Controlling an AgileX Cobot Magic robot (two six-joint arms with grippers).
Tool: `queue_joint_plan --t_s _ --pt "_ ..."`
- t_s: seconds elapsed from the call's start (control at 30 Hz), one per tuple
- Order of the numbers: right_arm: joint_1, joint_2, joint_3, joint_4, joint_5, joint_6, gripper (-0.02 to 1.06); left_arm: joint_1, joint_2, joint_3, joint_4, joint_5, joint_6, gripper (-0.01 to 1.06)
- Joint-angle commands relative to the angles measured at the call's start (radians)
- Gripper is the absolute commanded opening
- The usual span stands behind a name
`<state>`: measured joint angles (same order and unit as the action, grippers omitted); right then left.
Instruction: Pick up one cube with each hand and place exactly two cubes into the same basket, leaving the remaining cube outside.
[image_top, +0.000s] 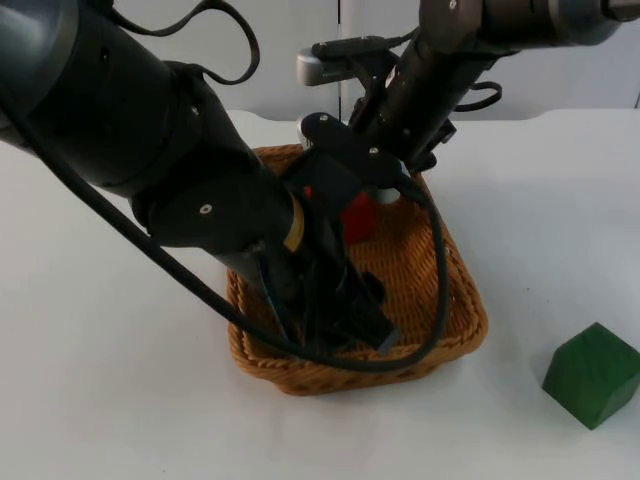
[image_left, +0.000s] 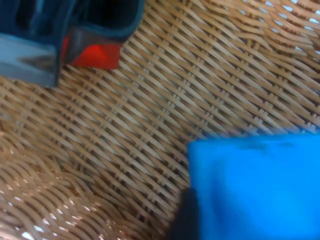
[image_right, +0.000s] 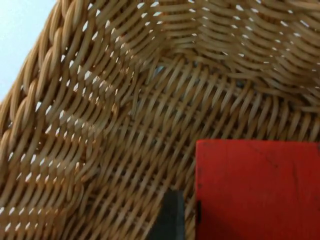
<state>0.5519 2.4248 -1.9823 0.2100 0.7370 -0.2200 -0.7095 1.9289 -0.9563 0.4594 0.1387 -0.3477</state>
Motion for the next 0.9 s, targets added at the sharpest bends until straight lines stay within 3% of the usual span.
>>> queue_joint_plan --t_s 0.0,0.13,0.4,0.53,0.87 --pt "0.007 -0.046 -0.01 0.003 0.005 0.006 0.73 0.002 -0.005 0.004 0.005 -0.004 -0.004 0.83" --pt "0.007 -0.102 -0.01 0.001 -0.003 0.006 0.73 0.002 -0.015 0.004 0.023 0.014 -0.004 0.88" --pt "0.004 -0.276 -0.01 -0.035 -0.009 0.006 0.73 0.002 -0.113 0.004 0.028 0.07 -0.004 0.88" --pt "0.004 -0.418 -0.01 -0.05 -0.001 0.006 0.73 0.002 -0.258 0.004 0.031 0.123 0.001 0.88" --pt "0.004 -0.556 -0.01 -0.05 0.066 0.006 0.73 0.002 -0.503 0.004 0.031 0.224 0.003 0.88"
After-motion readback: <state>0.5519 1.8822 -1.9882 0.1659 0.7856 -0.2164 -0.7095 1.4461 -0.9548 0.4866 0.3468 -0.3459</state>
